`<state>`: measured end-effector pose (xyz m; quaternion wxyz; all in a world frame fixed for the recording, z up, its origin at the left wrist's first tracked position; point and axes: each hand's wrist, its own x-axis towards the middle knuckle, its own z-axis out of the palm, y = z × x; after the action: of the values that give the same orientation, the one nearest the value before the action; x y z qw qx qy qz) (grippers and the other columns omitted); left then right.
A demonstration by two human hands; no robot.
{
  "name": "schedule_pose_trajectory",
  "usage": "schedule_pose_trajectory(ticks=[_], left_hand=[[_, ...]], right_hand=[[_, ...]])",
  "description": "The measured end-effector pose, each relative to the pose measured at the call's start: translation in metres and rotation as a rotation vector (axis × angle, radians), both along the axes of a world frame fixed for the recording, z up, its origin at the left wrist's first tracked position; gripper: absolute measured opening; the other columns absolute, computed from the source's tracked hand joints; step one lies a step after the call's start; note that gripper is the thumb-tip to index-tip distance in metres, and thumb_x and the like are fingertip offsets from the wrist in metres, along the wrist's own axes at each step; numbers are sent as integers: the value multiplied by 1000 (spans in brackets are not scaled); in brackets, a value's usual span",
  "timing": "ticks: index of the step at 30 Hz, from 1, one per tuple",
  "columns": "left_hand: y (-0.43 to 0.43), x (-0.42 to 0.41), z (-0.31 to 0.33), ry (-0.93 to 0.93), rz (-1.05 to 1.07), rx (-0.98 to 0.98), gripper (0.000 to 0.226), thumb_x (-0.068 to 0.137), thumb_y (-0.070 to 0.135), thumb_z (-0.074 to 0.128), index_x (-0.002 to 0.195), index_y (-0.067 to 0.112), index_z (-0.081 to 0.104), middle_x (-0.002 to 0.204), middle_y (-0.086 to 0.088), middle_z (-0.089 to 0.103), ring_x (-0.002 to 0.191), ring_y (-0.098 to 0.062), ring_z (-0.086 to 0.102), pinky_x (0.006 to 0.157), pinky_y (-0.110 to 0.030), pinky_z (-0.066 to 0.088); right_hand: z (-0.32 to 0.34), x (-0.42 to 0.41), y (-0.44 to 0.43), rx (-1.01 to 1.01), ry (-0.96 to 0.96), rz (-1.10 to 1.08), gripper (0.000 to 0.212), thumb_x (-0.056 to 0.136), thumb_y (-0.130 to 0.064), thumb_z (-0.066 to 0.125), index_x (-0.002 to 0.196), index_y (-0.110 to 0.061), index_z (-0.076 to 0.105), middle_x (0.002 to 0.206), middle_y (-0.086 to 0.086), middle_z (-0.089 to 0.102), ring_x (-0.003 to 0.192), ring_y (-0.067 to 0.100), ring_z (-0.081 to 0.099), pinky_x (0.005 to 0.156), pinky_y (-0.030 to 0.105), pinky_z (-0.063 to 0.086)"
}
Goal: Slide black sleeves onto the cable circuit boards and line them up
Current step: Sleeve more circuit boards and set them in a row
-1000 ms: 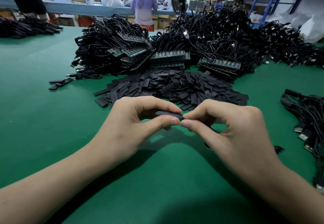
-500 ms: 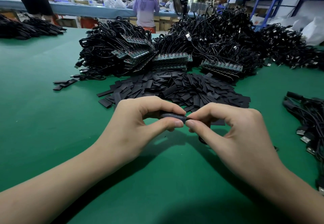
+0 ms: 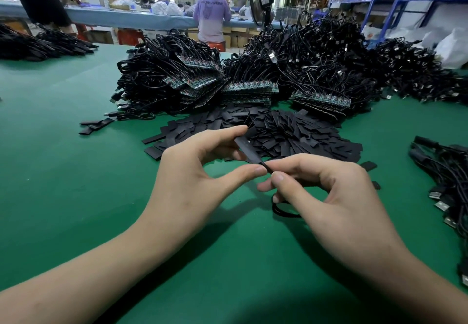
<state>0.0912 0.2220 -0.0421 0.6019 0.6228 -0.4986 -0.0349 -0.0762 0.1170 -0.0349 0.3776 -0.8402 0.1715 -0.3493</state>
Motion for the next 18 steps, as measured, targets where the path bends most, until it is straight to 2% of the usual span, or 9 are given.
schedule_pose_trajectory(ticks=[3,6,8,11,14,16,18], left_hand=[[0,1,1,18,-8,-22,51,70,35,85,116,20,74,96,1,77,92,-18,74,95,-41,57],[1,2,4,-117,21,-11,42,73,33,86,111,20,73,97,5,76,90,-16,73,91,-37,58],[2,5,5,-233,66,28,42,74,40,85,109,18,73,98,6,74,88,-12,72,87,-30,57],[4,10,6,-344,136,84,43,78,53,80,101,18,74,91,9,70,84,-6,67,82,-20,52],[4,11,5,-343,156,104,40,79,58,70,95,21,70,87,11,67,84,-8,65,80,-23,50],[4,11,5,-332,161,114,38,78,58,68,93,23,67,85,12,66,84,-8,65,79,-24,50],[4,10,5,-317,156,126,35,79,55,72,92,23,66,85,11,66,84,-8,66,80,-24,51]], right_hand=[[0,1,1,-24,28,10,17,96,-17,68,101,-32,76,84,-23,76,77,5,72,73,24,56],[0,0,-2,-3,56,18,18,96,-19,68,99,-35,75,83,-23,76,79,6,72,77,30,55],[-1,0,-3,5,83,26,18,97,-20,68,99,-36,75,82,-21,76,78,8,71,77,33,55],[-2,-1,-6,23,82,32,13,93,-33,68,103,-37,75,85,-19,76,81,5,71,77,26,55],[-4,-2,-7,-120,154,-10,27,86,-44,68,113,-41,72,100,-25,73,99,-2,68,83,16,50],[-5,-3,-6,-250,220,-42,36,86,-45,66,121,-39,70,110,-28,70,109,-5,62,89,16,48],[-6,-3,-7,-325,256,-45,36,89,-41,63,125,-38,69,115,-27,68,110,-4,59,89,19,48]])
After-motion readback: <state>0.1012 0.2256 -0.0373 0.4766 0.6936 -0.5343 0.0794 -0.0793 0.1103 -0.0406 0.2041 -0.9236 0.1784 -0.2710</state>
